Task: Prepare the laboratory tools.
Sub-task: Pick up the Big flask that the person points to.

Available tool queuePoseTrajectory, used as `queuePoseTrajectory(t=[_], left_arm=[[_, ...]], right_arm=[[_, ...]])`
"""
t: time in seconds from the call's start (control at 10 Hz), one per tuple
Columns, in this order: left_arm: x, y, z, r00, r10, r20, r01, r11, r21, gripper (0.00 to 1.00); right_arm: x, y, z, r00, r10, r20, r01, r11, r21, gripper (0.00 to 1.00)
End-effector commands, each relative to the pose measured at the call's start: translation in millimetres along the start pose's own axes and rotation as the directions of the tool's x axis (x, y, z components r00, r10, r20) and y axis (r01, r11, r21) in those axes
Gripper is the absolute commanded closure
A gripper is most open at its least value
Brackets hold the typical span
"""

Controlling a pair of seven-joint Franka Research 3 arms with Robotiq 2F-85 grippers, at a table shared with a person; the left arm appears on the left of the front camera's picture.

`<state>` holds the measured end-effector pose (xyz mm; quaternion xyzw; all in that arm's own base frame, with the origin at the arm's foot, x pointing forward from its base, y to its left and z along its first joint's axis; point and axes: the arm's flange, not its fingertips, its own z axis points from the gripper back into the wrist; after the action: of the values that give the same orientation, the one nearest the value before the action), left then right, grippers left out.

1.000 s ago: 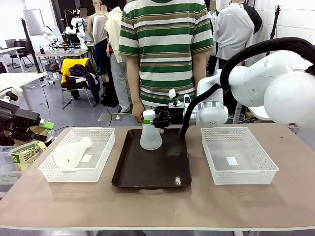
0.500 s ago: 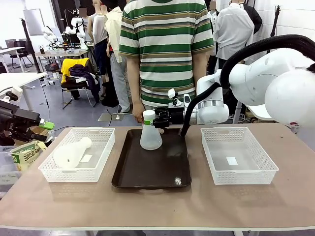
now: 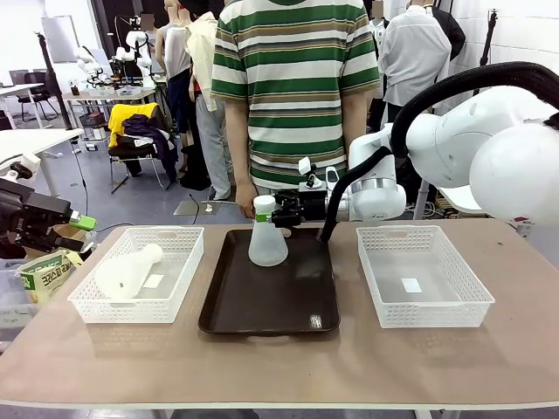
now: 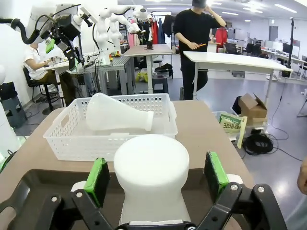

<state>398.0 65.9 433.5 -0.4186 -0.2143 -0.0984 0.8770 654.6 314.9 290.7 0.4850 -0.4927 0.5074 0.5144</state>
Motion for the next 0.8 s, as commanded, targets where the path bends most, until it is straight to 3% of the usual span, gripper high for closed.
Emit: queuePoseTrajectory(t=[0.0, 0.3, 0.5, 0.7], left_arm=[[0, 1, 0, 1.000, -0.006, 0.013, 0.006, 1.000, -0.018, 0.00], [0, 1, 0, 1.000, -0.006, 0.013, 0.006, 1.000, -0.018, 0.00], [0, 1, 0, 1.000, -0.006, 0.013, 0.006, 1.000, -0.018, 0.00], [0, 1, 0, 1.000, -0.006, 0.013, 0.006, 1.000, -0.018, 0.00]], right_arm=[[-1, -2, -1, 1.000, 0.003, 0.028, -0.003, 1.000, -0.006, 0.00], [0, 0, 0, 1.000, 0.000, 0.000, 0.000, 1.000, 0.000, 0.00], [61, 26, 57, 0.998, 0.021, -0.061, -0.024, 0.999, -0.041, 0.00], [89, 26, 93, 0.986, 0.013, -0.166, -0.028, 0.996, -0.090, 0.00]])
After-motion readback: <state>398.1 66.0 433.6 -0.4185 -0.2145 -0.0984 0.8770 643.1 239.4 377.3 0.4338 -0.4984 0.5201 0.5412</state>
